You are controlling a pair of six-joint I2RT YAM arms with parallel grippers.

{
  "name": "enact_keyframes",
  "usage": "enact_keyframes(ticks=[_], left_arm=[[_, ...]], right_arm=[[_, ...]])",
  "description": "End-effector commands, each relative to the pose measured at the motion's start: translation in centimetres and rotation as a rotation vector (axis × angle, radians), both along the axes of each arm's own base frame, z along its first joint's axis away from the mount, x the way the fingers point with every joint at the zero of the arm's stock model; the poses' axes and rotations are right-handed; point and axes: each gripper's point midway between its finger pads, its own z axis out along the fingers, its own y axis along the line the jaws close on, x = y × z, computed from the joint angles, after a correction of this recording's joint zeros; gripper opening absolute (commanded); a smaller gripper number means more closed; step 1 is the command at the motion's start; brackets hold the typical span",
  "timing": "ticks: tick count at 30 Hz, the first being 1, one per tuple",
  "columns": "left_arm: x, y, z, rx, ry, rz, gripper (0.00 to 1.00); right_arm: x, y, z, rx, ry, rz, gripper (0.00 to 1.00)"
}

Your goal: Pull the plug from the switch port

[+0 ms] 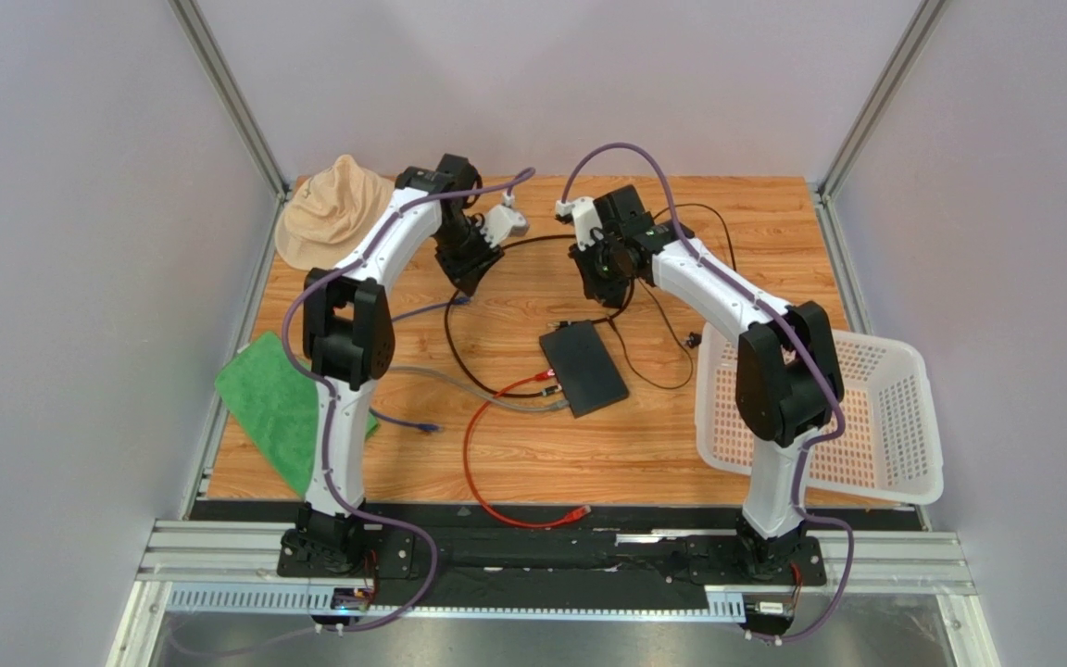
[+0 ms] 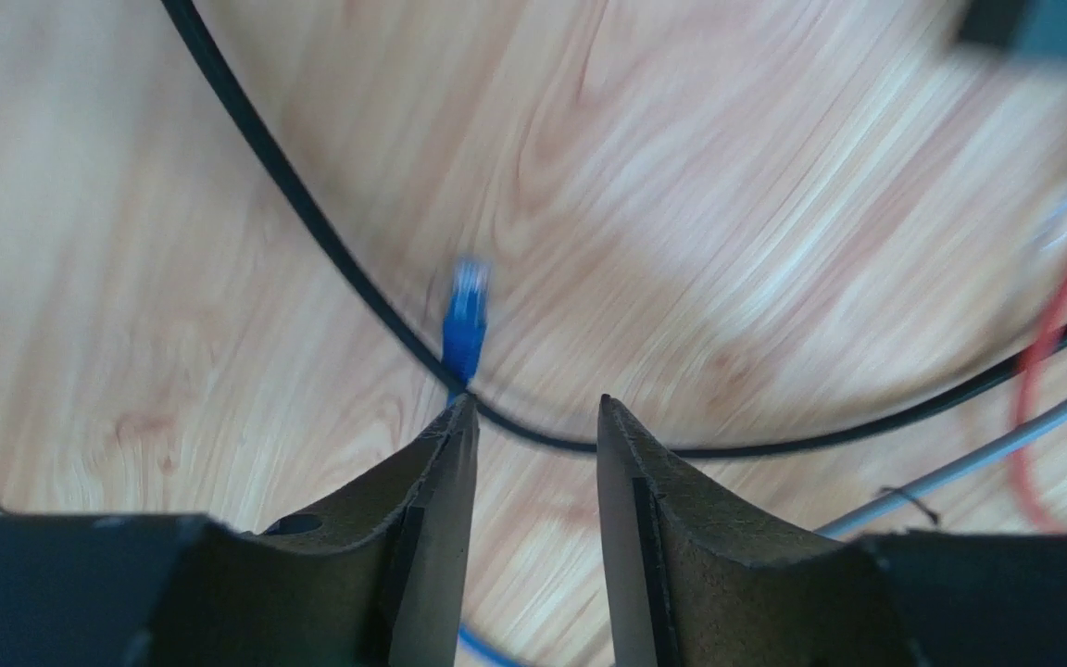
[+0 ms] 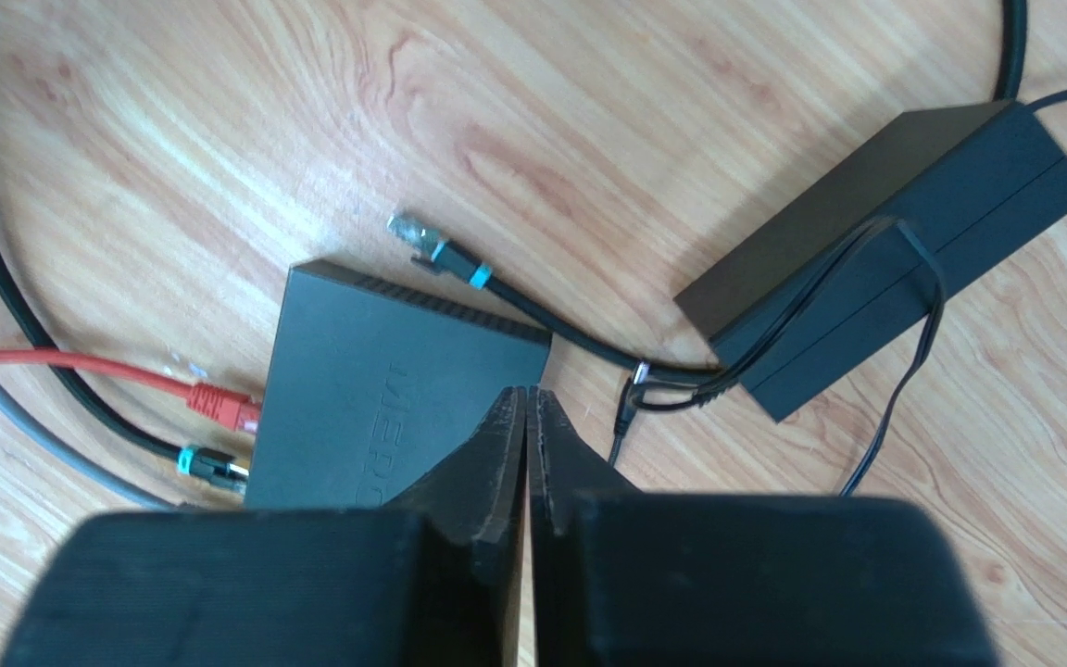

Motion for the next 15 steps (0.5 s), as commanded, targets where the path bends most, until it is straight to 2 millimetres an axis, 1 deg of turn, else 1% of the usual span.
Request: enact_keyframes(ticks=[1, 2, 3, 4, 5, 6, 7, 8, 9, 10, 11, 12, 13, 14, 15], left_arm=[[-0.7, -6.6, 10.2, -0.385, -0.084, 0.020, 0.45], [-1.7, -7.2, 9.6, -0.425, -0.023, 0.048, 0.45], [-2.6, -8.7, 10.3, -0.526, 0.047, 0.083, 0.45], [-3.4, -9.3, 10.5, -0.569, 0.084, 0.098, 0.45], [-4.5, -9.7, 9.0, -0.582, 0.161, 0.131, 0.45], [-4.7, -10.4, 8.8, -0.618, 0.212, 0.184, 0.45], [-5.0, -10.6, 7.8, -0.621, 0.257, 0.214, 0.45], [-5.6, -10.8, 6.6, -0.619, 0.312, 0.241, 0.45], [-5.9, -11.1, 6.1, -0.627, 0.361, 0.267, 0.45], [-6.0, -11.3, 4.7, -0.611, 0.395, 0.284, 0.45], [-6.1, -11.3, 3.8, -0.592, 0.410, 0.300, 0.43], [-6.0, -11.0, 2.7, -0.548, 0.401, 0.321, 0.41], [-6.3, -11.3, 2.0, -0.529, 0.406, 0.310, 0.39], [-6.9, -11.3, 1.2, -0.517, 0.418, 0.301, 0.32], [-7.2, -11.3, 0.8, -0.505, 0.424, 0.294, 0.27]], right_arm=[[-1.9, -1.4, 1.9, -0.041, -0.036, 0.027, 0.18], [-2.2, -1.9, 1.5, -0.058, -0.026, 0.020, 0.24], [-3.5, -2.5, 0.0, -0.086, 0.015, 0.022, 0.27], [-4.0, -3.0, 0.4, -0.088, 0.006, 0.020, 0.31], [-4.7, -3.2, 0.4, -0.087, 0.011, 0.026, 0.38], [-5.9, -3.8, -0.6, -0.101, 0.038, 0.044, 0.42], [-6.6, -3.9, 0.5, -0.086, 0.020, 0.057, 0.46], [-7.5, -4.0, 0.4, -0.079, 0.031, 0.085, 0.55], [-7.9, -4.2, 0.5, -0.083, 0.021, 0.099, 0.58], [-9.0, -4.9, -0.8, -0.099, 0.046, 0.103, 0.61], [-9.3, -5.2, -0.4, -0.096, 0.022, 0.098, 0.62], [-9.3, -5.3, -0.6, -0.092, 0.016, 0.089, 0.63], [-10.1, -5.5, -1.5, -0.087, 0.053, 0.064, 0.63], [-10.7, -5.3, -2.0, -0.073, 0.086, 0.062, 0.62], [-11.0, -5.3, -2.3, -0.060, 0.100, 0.042, 0.62]])
